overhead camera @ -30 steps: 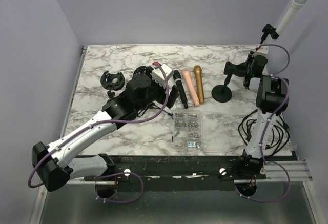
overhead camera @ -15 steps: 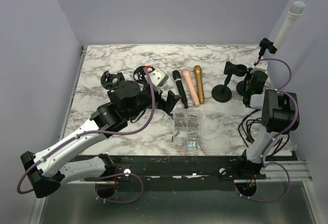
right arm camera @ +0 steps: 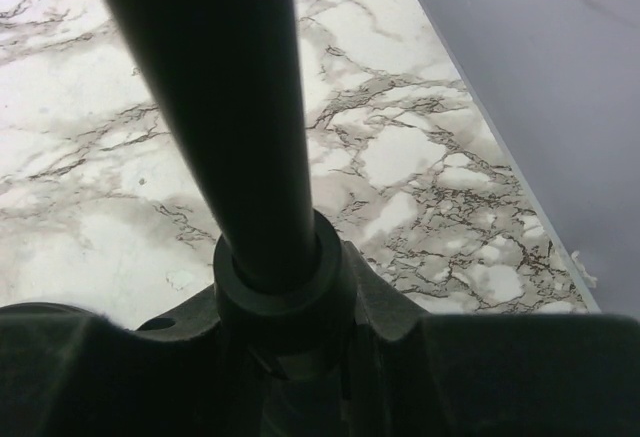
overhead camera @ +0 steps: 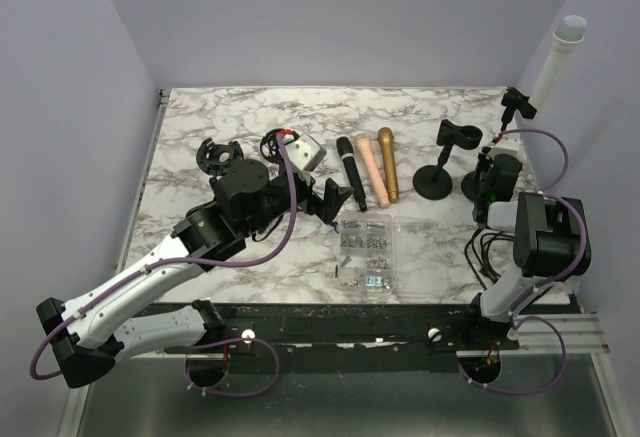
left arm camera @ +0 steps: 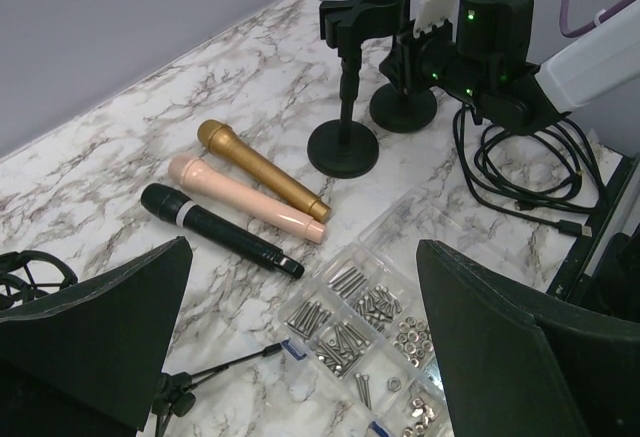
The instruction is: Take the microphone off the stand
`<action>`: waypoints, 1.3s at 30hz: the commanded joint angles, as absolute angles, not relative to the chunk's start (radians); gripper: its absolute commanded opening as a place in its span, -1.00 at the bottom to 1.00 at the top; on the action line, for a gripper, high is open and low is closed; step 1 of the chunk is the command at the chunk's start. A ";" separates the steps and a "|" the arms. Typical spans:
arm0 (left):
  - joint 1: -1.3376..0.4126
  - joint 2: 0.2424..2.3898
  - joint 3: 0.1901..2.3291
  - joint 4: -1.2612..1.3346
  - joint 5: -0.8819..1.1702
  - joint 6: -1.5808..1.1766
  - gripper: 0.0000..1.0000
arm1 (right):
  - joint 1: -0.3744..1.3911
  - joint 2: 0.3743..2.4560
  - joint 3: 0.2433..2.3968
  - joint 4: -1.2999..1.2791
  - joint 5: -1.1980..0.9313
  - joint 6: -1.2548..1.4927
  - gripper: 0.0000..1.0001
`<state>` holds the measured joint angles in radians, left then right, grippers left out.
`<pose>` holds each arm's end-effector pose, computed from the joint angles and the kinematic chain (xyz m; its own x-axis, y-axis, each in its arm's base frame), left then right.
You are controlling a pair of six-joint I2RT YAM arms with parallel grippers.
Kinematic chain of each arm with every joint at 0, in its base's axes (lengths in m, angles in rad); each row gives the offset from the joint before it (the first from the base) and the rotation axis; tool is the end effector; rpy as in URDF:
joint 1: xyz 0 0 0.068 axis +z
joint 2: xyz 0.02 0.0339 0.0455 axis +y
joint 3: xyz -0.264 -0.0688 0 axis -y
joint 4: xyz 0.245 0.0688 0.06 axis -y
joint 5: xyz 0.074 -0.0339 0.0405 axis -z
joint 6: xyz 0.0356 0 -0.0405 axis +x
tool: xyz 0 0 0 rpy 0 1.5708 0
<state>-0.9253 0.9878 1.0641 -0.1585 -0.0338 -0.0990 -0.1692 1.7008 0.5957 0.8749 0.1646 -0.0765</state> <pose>0.1355 -0.1779 0.4034 -0.1261 0.0032 -0.9920 0.7694 0.6316 -0.0957 0.3185 -0.0603 0.1584 -0.2490 -0.0340 -0.9679 0.3052 0.9457 -0.1117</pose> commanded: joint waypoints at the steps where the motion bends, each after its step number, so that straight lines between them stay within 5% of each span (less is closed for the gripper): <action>1: -0.931 0.971 1.057 -0.146 -0.022 -0.103 0.97 | -0.165 1.690 0.614 0.870 0.132 -0.123 -0.99; 11: -0.931 0.971 1.061 -0.155 -0.044 -0.085 0.97 | -0.166 1.727 0.594 0.902 0.064 -0.149 -0.99; 21: -0.931 0.973 1.062 -0.157 -0.038 -0.087 0.96 | -0.169 1.703 0.544 0.991 0.125 -0.117 -0.34; 25: -0.931 0.977 1.060 -0.156 -0.045 -0.082 0.97 | -0.169 1.697 0.564 0.950 0.186 -0.100 0.17; 39: -0.931 0.991 1.063 -0.158 -0.025 -0.090 0.97 | -0.169 1.560 0.522 0.886 0.408 -0.039 0.66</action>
